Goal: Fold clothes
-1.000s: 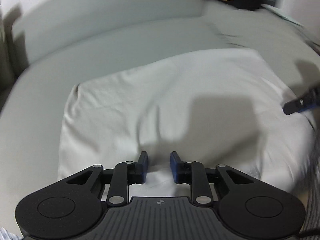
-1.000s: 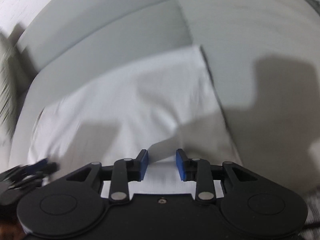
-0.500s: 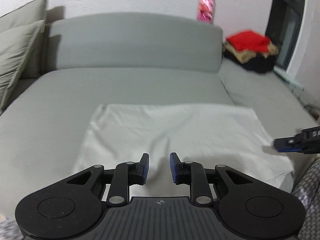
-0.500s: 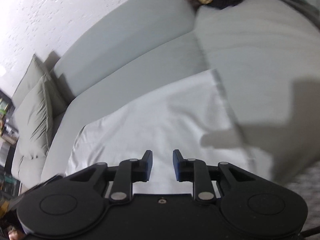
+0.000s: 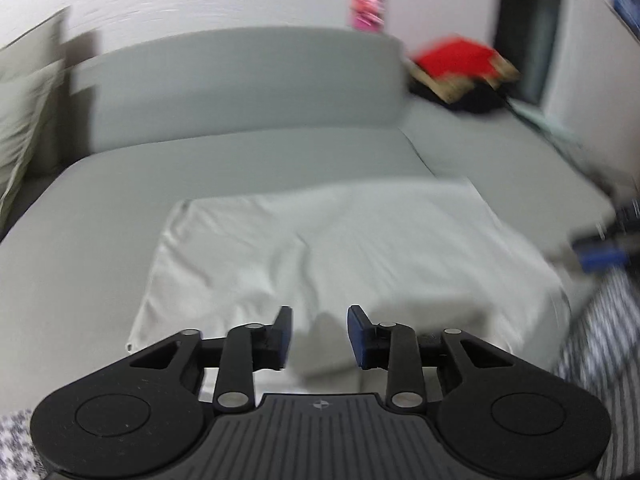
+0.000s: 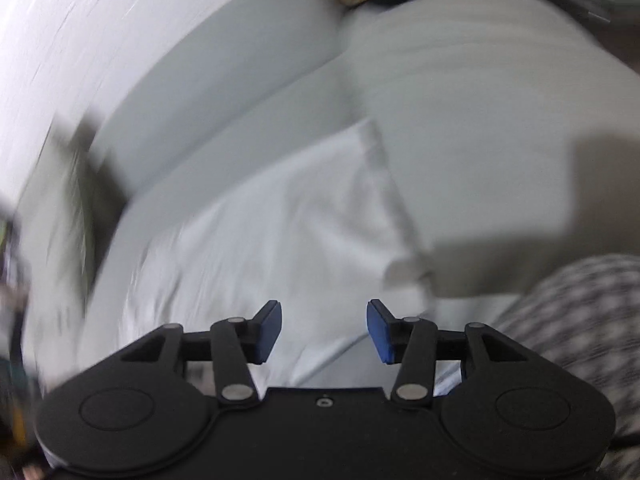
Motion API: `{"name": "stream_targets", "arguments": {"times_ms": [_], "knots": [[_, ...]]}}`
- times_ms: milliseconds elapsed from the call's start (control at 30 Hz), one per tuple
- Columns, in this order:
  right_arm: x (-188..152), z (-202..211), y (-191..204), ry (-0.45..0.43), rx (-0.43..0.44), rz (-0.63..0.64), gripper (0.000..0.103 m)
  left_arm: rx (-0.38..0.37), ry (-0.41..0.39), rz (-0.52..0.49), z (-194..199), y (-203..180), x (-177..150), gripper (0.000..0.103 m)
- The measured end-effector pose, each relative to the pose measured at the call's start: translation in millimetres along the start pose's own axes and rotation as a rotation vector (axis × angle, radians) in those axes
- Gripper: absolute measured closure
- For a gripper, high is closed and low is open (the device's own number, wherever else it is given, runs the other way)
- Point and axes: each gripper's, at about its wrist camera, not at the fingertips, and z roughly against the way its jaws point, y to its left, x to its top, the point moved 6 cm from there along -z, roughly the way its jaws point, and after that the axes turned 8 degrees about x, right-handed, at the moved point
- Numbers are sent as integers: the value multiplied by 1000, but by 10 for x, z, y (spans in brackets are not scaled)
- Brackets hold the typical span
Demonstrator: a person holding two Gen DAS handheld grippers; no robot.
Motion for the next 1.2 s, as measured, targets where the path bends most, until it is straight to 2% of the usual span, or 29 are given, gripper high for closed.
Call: {"name": "stream_targets", "arguments": {"times_ms": [67,100,167,300,433,500,567,600,633,700,800,900,967,1000,1033,1133,1200], "knots": [[104,29,-167,-42,-25,-70,68,16,-16,42,-46,43,10,72],[135,12,-231,-45,-43,-91,69,25,-10,35,-74,37,-14,72],[144,-87,-282,-29,-85,-95,70,41,2,22,-128,27,-62,72],[116,-305,-406,2,-157,-99,66,26,-7,23,-97,49,-78,71],[-14,-420,-555,-8,-118,-166,64,22,4,59,-138,111,-118,71],[-44,-442,-590,-17,-64,-211,70,16,13,82,-160,137,-123,71],[-66,-451,-568,-10,-12,-237,92,10,22,108,-179,169,-125,71],[-81,-459,-553,-9,10,-249,98,6,26,122,-185,184,-127,71],[-84,-433,-528,-21,22,-252,98,4,27,137,-182,206,-127,71],[-63,-316,-449,-74,28,-234,99,1,30,163,-175,246,-132,71],[-12,-156,-355,-118,-26,-174,99,13,53,179,-202,284,-158,72],[-28,-313,-378,-24,-104,-119,98,28,87,181,-244,301,-187,72],[-53,-394,-358,28,-139,-92,90,33,88,188,-208,329,-196,72],[-62,-399,-322,39,-148,-79,83,34,72,191,-163,346,-191,72],[-68,-365,-262,31,-149,-66,68,32,54,200,-125,376,-175,72],[-38,-234,-41,-34,-181,49,68,41,7,220,-66,466,-112,73],[86,-234,49,-95,-157,123,75,61,-9,202,-145,475,-31,82]]}}
